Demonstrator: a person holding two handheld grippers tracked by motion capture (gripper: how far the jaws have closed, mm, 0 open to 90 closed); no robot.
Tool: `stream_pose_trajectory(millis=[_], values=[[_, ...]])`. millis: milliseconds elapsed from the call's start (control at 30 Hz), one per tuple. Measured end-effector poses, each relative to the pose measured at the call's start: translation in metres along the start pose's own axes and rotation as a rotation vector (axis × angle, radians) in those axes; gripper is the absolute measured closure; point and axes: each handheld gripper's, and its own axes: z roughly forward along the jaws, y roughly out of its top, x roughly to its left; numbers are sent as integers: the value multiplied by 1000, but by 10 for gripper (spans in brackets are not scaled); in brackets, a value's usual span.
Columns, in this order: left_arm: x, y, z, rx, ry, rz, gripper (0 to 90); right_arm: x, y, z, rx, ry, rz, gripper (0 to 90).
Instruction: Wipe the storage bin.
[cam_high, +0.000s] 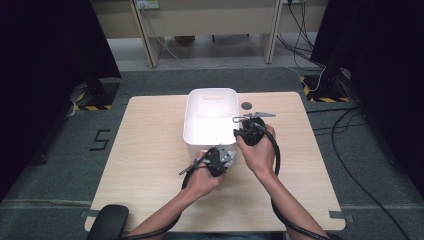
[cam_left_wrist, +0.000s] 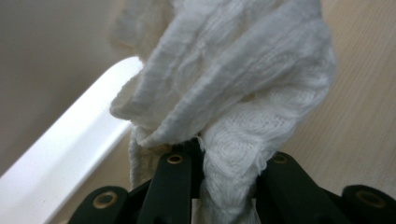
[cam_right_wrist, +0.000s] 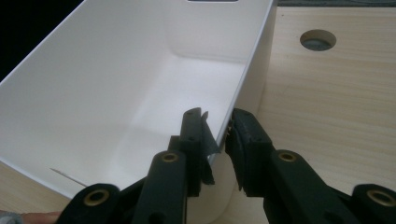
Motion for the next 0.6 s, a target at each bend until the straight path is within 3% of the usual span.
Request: stream_pose_trajectory(millis=[600], values=[[-1, 13, -19, -64, 15, 8, 789, 0, 0, 0, 1, -1, 2, 756]])
